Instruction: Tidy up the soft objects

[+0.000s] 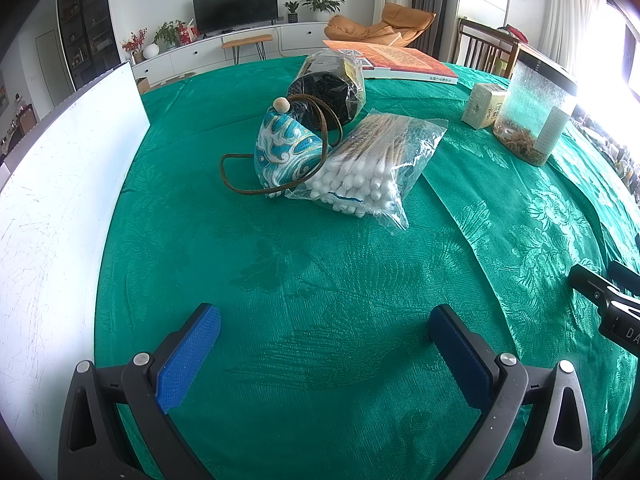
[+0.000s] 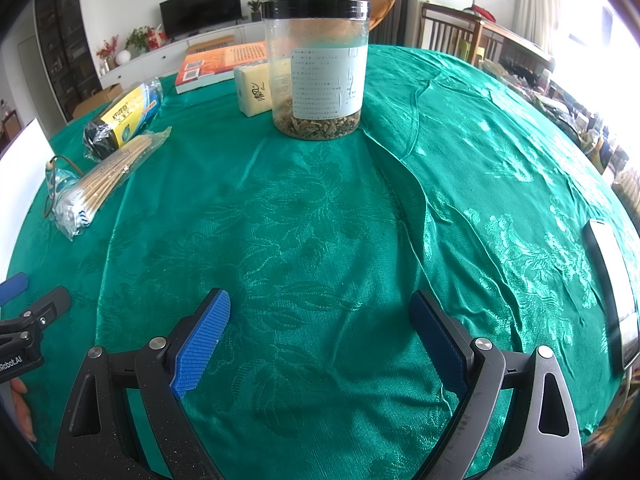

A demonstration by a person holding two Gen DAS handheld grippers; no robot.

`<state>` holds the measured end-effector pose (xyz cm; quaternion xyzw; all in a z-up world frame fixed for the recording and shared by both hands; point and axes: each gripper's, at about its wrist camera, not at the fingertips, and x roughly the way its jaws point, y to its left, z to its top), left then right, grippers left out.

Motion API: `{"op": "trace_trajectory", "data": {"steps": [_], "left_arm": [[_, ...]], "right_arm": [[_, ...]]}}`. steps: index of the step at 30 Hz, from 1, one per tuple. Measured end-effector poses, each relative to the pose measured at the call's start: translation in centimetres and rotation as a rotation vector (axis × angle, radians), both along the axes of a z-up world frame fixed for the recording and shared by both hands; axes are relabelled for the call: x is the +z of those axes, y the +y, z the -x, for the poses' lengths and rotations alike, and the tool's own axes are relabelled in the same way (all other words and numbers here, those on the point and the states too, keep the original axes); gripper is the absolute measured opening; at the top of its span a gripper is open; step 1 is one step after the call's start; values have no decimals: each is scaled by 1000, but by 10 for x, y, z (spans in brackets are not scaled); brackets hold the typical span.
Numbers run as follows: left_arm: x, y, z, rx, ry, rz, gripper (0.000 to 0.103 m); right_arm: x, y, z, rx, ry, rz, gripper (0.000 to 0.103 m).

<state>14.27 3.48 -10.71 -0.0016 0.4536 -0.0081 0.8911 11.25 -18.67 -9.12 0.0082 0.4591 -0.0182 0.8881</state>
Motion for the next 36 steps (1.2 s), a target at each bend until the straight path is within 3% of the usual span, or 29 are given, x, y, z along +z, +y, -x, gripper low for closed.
{"op": "trace_trajectory", "data": {"steps": [12,21,36], "left_arm": [[0,0,1,-1,3,-5,103],[1,5,32,-44,4,-4,103],[0,4,32,-32,1,-5,103]], "right_arm": [[0,0,0,0,0,0,93],[0,0,0,0,0,0,93],[0,0,0,-1,0,1,93]]}}
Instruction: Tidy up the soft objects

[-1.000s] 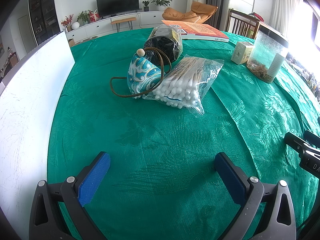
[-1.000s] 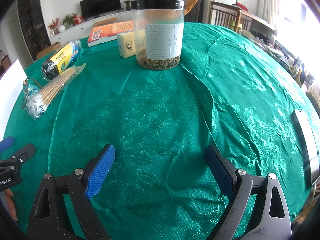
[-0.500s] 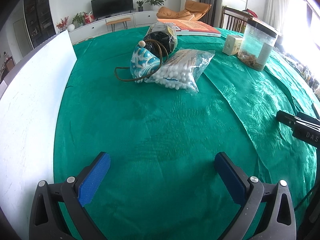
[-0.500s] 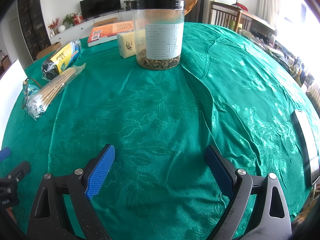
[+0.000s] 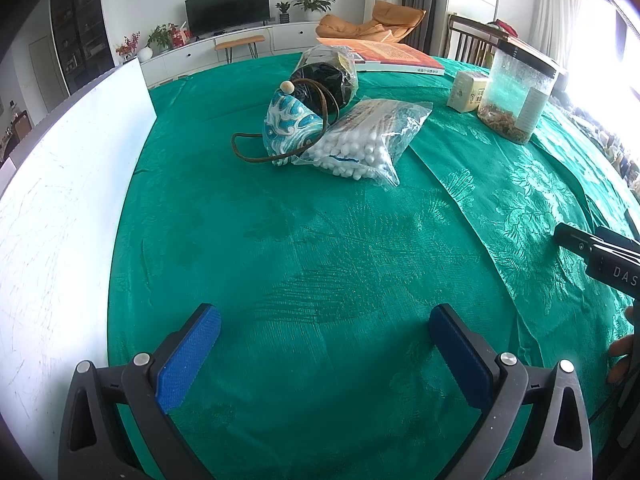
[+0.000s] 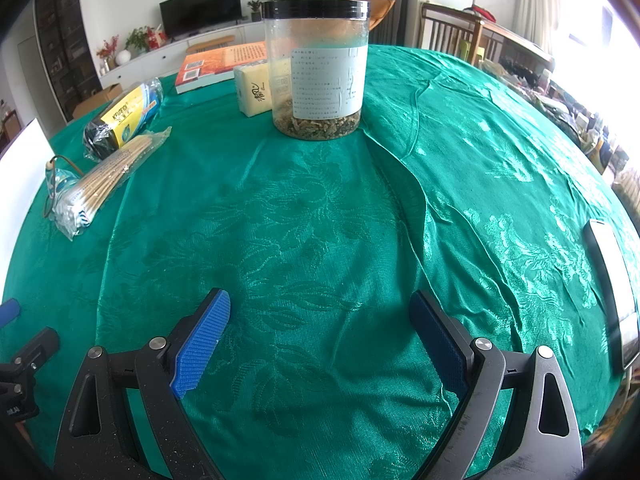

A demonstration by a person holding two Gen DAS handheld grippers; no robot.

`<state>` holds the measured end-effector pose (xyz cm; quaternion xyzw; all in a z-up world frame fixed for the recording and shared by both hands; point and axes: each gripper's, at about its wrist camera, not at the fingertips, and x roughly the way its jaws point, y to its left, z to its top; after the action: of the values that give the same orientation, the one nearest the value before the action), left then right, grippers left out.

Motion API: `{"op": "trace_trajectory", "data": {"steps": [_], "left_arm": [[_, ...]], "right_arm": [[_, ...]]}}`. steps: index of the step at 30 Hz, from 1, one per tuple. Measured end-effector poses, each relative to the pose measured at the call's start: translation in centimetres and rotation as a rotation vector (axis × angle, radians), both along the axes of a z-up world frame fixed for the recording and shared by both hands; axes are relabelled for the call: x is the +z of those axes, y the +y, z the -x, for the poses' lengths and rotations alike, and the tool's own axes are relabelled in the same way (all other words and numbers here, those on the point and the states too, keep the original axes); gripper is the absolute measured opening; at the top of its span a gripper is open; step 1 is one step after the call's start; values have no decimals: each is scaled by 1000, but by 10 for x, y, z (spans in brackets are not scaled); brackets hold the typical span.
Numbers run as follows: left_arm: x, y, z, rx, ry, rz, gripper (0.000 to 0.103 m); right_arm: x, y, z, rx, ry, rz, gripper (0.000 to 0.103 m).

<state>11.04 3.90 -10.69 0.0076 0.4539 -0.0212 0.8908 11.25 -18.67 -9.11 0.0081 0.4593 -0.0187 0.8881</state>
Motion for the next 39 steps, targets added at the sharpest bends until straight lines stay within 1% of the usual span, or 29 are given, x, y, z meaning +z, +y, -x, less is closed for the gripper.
{"op": "trace_trajectory", "data": {"steps": [4,7,9,10,12,13,14,15,16,17,18,19,21,24,25,26,27,28,29,30,32,34,36,39], "left_arm": [[0,0,0,0,0,0,103],[0,1,0,0,0,2,103],[2,7,1,32,-7,20,103],[5,17,3,84,-2,71,103],[10,37,8,138,-13,204,103],[12,47,11,164,-24,273,103],[13,50,12,173,-27,296,103],[14,52,13,179,-25,297,103],[14,52,12,164,-18,292,103],[13,50,12,150,-11,279,103],[14,48,13,137,-6,264,103],[14,46,14,133,-9,257,103],[18,46,18,131,-29,254,103],[23,44,22,135,-47,250,103],[24,43,22,136,-49,250,103],[24,43,22,136,-48,253,103],[24,42,22,136,-47,256,103],[23,42,23,135,-47,258,103],[23,41,23,133,-47,259,103],[24,39,24,129,-45,259,103],[24,35,26,115,-41,256,103],[25,32,28,101,-42,249,103],[23,31,28,95,-39,243,103],[19,26,24,91,-25,238,103]], "right_arm": [[0,1,1,1,1,4,93],[-2,0,-6,6,2,-1,93],[-1,1,-10,29,17,-17,93],[1,0,-12,49,14,-62,93],[8,2,-16,88,-6,-214,93],[12,8,-22,111,2,-296,93],[13,15,-29,138,19,-359,93],[14,25,-38,167,40,-413,93],[14,38,-49,193,56,-455,93],[15,49,-58,212,62,-479,93],[15,62,-67,230,64,-490,93],[15,75,-77,247,65,-484,90],[11,99,-96,263,76,-453,90],[1,124,-115,264,99,-407,91],[2,129,-117,272,74,-376,90],[0,132,-118,284,76,-343,85],[1,136,-117,295,66,-310,76],[1,137,-115,318,70,-315,49],[1,134,-114,337,82,-358,44],[2,132,-111,337,91,-360,41],[6,125,-103,353,88,-344,31],[13,114,-90,364,79,-316,27],[17,95,-74,355,71,-283,26],[17,52,-55,299,73,-289,27]]}}
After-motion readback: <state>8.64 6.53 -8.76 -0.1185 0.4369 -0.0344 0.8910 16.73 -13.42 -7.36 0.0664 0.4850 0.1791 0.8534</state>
